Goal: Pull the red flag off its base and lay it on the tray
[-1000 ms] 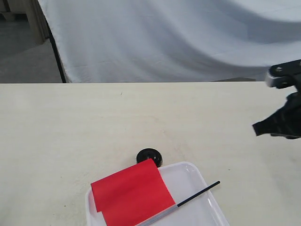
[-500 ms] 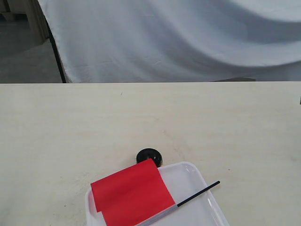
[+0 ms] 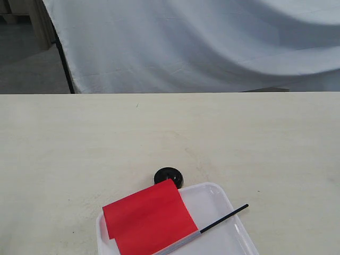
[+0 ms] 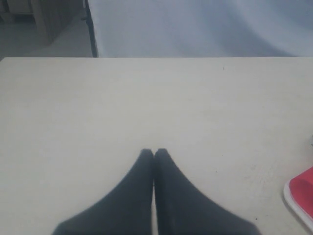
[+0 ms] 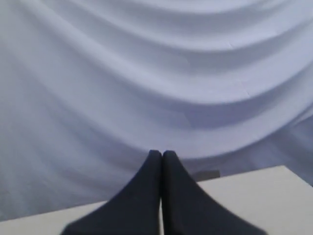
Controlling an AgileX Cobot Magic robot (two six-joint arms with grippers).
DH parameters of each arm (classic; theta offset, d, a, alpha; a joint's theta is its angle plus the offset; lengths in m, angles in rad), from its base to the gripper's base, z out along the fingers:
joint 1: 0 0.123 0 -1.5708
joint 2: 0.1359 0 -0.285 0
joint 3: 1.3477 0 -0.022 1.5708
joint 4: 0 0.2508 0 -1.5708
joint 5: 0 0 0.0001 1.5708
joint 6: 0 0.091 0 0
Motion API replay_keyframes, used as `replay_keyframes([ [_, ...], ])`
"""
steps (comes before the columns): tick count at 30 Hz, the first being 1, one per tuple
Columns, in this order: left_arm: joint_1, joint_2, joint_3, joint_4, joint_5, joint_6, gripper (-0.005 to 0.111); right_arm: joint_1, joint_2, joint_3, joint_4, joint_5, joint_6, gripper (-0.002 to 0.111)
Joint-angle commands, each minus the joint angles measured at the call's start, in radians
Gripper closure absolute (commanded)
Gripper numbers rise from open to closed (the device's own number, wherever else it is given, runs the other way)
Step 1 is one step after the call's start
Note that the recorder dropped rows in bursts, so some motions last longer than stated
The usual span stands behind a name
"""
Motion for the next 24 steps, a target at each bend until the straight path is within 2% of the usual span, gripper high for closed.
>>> replay_keyframes([
  [1, -0.004, -0.001, 0.002, 0.0, -0.003, 0.001, 0.107, 0.076, -0.184, 0.083, -0.002, -0.072, -0.005, 0.109],
  [4, -0.004, -0.001, 0.002, 0.0, -0.003, 0.001, 0.107, 0.13, -0.3, 0.128, -0.002, -0.152, -0.026, 0.109],
  [11, -0.004, -0.001, 0.002, 0.0, -0.003, 0.001, 0.107, 0.214, -0.531, 0.145, -0.002, -0.155, -0.081, 0.109],
  [15, -0.004, -0.001, 0.002, 0.0, -0.003, 0.001, 0.107, 0.226, -0.539, 0.142, -0.002, -0.161, -0.079, 0.109],
  [19, -0.004, -0.001, 0.002, 0.0, -0.003, 0.001, 0.107, 0.226, -0.539, 0.14, 0.017, -0.1, -0.079, 0.109],
  [24, -0.004, -0.001, 0.002, 0.0, -0.003, 0.001, 0.107, 0.226, -0.539, 0.142, 0.055, 0.106, -0.081, 0.109],
])
